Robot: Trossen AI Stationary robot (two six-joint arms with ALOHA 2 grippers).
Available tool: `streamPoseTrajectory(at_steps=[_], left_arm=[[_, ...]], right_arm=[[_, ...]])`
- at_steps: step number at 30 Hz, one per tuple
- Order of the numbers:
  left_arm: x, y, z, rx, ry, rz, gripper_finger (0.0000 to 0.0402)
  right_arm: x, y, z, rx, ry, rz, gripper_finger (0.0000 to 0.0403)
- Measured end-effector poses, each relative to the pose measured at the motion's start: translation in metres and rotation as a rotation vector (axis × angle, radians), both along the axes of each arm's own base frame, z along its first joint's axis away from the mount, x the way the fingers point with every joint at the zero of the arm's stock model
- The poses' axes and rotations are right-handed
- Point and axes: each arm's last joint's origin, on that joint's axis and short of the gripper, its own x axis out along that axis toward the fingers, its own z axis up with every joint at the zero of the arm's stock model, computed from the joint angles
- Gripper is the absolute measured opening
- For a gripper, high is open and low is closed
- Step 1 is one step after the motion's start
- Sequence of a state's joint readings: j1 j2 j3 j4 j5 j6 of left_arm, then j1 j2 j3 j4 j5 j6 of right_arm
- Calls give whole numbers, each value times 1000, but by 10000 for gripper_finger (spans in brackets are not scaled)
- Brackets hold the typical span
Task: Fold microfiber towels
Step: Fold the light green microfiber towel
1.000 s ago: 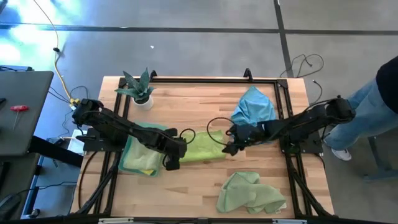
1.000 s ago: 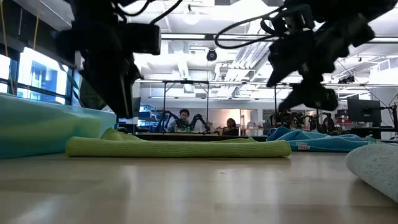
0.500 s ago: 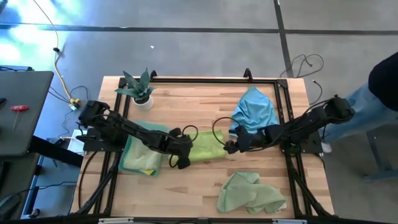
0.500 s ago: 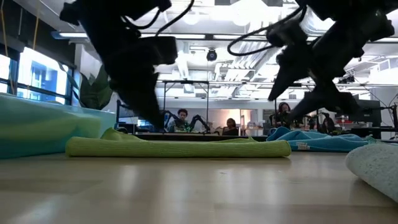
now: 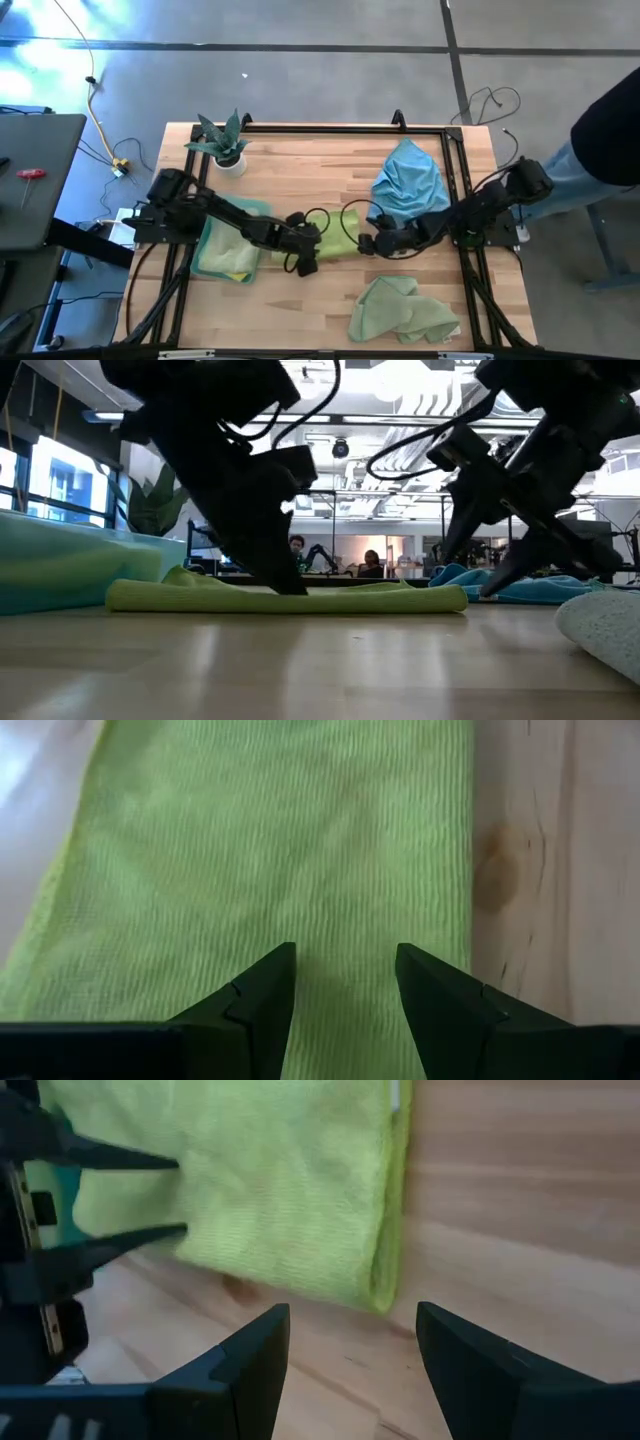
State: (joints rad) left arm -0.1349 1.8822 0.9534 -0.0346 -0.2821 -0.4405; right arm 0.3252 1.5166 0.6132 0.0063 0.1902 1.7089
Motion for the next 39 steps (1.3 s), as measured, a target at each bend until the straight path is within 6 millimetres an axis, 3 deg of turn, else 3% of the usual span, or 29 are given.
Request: streamPoseTrajectory(at_steps=[7, 15, 31, 39], left_arm=[[21, 1, -8, 5, -49, -10, 165], [46, 9, -1, -8, -82, -39, 165], [42, 10, -3, -6, -10, -62, 165], [42, 10, -3, -10, -10, -58, 165]], right_arm=[[-2, 6, -8, 17, 37, -14, 211], [3, 7, -15, 2, 38, -26, 211], [-10, 20, -10, 35, 100, 41, 211], [-12, 23, -12, 19, 72, -87, 211]])
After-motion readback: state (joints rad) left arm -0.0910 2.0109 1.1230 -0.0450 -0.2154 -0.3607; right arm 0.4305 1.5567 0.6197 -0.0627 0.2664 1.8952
